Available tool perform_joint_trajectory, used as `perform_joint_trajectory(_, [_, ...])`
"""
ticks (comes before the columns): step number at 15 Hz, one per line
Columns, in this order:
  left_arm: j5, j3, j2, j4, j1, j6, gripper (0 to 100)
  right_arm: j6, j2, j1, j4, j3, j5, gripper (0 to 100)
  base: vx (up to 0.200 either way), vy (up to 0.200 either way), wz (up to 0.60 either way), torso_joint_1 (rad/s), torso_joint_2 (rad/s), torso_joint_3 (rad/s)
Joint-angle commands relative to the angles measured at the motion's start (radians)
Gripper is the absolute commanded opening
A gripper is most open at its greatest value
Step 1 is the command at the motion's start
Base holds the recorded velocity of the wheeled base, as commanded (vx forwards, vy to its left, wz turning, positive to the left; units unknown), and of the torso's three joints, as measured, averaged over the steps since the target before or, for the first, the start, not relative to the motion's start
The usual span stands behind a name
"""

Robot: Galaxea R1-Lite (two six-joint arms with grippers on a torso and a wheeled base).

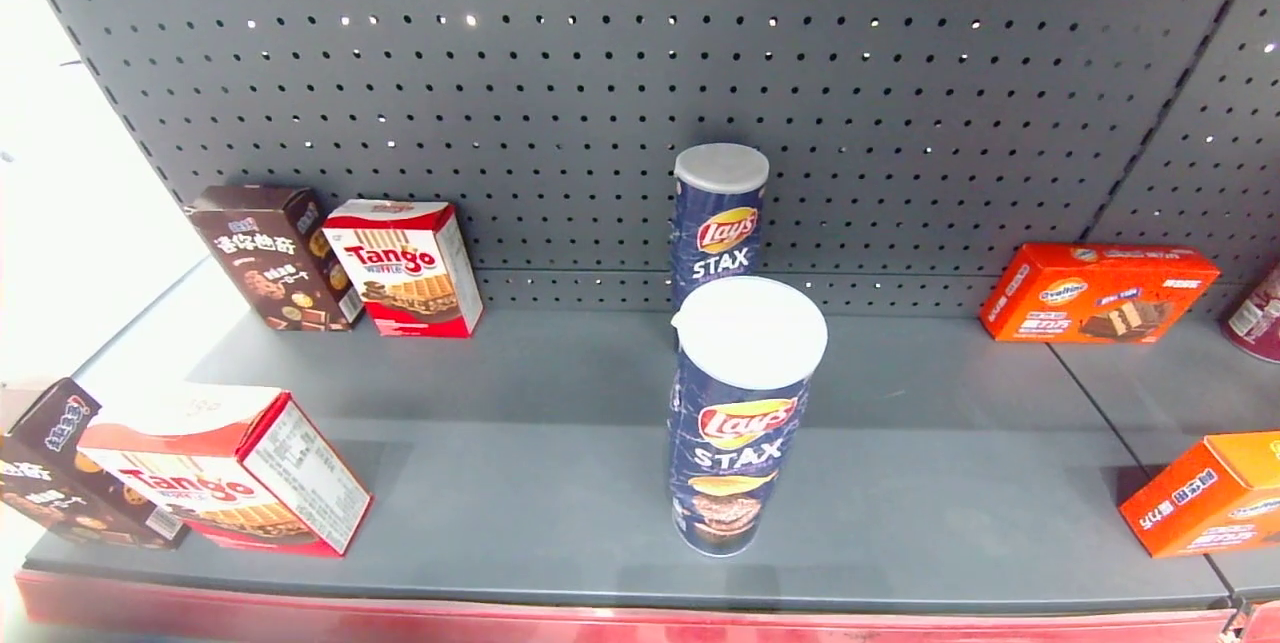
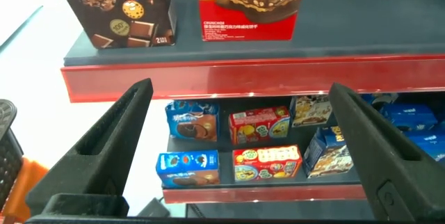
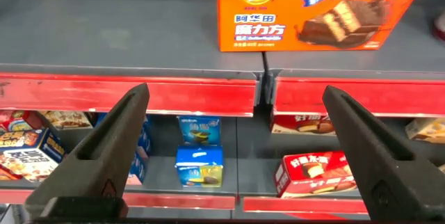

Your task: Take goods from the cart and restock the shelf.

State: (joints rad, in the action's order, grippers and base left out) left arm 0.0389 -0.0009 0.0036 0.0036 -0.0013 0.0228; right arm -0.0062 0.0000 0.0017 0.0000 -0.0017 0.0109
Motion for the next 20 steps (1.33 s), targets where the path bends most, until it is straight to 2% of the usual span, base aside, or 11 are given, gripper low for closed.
perform_joint_trajectory(1, [0.001, -0.001, 0.001, -0.001, 0.000, 0.000, 100, -0.001, 0.002, 0.000, 0.000, 0.000, 0.000, 100, 0.000, 0.000, 0.00, 0.000, 0.00, 0.000])
perform_joint_trajectory(7, [-0.005, -0.001, 0.001, -0.001, 0.000, -0.010, 100, 0.000, 0.002, 0.000, 0.000, 0.000, 0.001, 100, 0.000, 0.000, 0.00, 0.000, 0.00, 0.000])
perform_joint_trajectory(20, [-0.004, -0.001, 0.001, -0.001, 0.000, -0.009, 100, 0.000, 0.002, 0.000, 0.000, 0.000, 0.001, 100, -0.015, 0.000, 0.00, 0.000, 0.00, 0.000])
